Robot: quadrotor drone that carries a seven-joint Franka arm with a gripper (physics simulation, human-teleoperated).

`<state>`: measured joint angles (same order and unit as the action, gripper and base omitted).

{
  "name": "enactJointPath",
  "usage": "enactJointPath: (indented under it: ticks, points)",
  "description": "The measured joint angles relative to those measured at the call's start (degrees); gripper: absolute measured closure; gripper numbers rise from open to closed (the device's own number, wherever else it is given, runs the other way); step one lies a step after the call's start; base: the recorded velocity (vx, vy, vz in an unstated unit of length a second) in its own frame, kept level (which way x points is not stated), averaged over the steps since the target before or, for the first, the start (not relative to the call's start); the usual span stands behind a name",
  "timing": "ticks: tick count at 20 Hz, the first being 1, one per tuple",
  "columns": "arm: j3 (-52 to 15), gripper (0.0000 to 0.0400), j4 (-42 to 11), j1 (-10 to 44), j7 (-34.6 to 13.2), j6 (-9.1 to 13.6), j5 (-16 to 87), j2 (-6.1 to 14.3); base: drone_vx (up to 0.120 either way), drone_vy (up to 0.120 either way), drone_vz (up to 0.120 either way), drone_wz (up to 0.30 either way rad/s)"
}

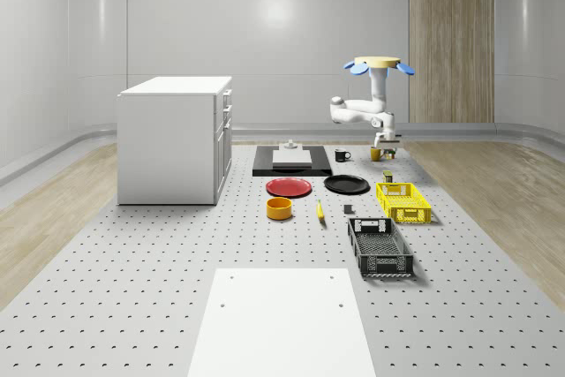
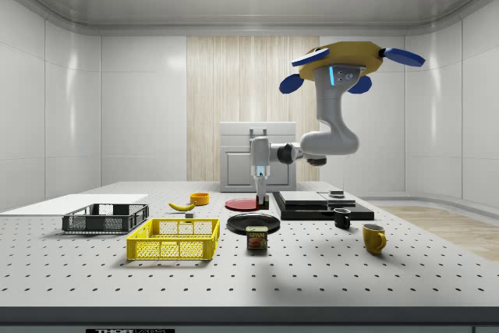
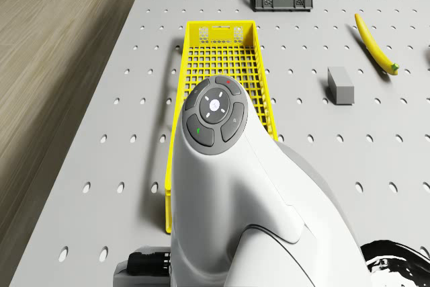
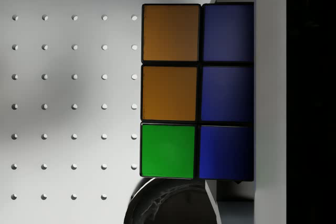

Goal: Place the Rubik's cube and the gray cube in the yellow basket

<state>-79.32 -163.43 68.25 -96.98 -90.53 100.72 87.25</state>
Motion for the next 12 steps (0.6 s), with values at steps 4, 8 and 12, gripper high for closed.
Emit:
enactJointPath:
  ticks: [4,8,12]
  points:
    - [-0.04,0.0078,0.01,0.06,-0.05,-0.3,-0.13,0.33,0.12,0.0,0.0,0.0]
    - [-0.08,0.0078,0.02,0.13,-0.09,-0.59,-0.25,0.63,0.12,0.0,0.0,0.0]
    - [-0.11,0.0078,0.03,0.18,-0.14,-0.85,-0.37,0.91,0.12,0.0,0.0,0.0]
